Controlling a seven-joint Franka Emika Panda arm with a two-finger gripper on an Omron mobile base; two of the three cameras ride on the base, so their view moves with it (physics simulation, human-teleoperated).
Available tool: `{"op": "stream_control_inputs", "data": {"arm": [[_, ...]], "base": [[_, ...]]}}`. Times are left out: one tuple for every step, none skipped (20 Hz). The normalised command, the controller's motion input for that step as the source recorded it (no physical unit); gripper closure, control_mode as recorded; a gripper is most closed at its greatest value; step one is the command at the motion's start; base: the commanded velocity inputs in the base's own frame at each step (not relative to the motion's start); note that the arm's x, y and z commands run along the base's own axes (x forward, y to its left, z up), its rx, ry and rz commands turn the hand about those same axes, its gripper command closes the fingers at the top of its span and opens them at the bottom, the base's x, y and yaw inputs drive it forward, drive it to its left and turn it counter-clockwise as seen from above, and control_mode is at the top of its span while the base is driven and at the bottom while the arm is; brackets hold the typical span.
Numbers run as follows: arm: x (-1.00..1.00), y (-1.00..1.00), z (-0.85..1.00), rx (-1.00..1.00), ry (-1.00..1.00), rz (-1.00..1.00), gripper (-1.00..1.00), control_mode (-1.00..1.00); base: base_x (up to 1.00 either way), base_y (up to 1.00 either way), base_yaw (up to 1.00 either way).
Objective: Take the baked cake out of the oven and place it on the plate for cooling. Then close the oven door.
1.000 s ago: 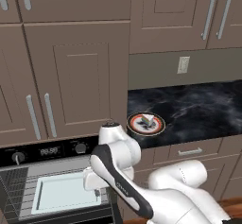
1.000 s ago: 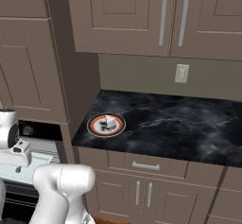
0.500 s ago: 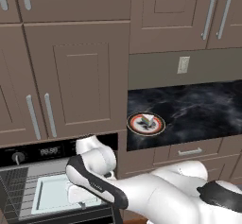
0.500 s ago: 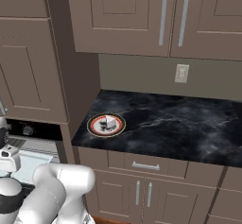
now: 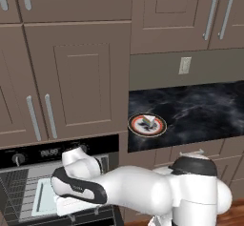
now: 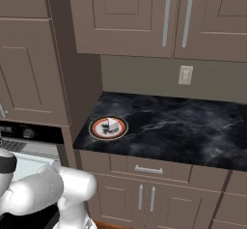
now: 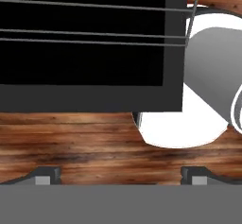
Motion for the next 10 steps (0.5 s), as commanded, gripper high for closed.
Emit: {"op": "stream_control_inputs", "data": {"arm": [[0.00,0.49,-0.39,-0.10,0.05,-0.06,-1.00,-1.00],[0.00,0.50,-0.39,-0.10,0.06,-0.07,-1.00,-1.00],[0.00,0.49,-0.37,-0.11,0.02,-0.07,-1.00,-1.00],[0.00,0.47,-0.37,-0.12,0.01,-0.08,-1.00,-1.00],[0.00,0.42,-0.36,-0.11,0.01,-0.09,-1.00,-1.00],[0.00,0.38,-0.36,-0.11,0.00,-0.09,-1.00,-1.00],[0.00,0.34,-0.35,-0.12,0.00,-0.10,-1.00,-1.00],[0.00,0.31,-0.35,-0.11,0.00,-0.12,-1.00,-1.00],[0.00,0.27,-0.34,-0.10,0.00,-0.13,-1.00,-1.00],[0.00,0.27,-0.36,-0.11,0.00,-0.13,-1.00,-1.00]], "base": [[0.00,0.00,0.00],[0.00,0.00,0.00],[0.00,0.00,0.00],[0.00,0.00,0.00],[0.00,0.00,0.00],[0.00,0.00,0.00],[0.00,0.00,0.00],[0.00,0.00,0.00],[0.00,0.00,0.00],[0.00,0.00,0.00]]}}
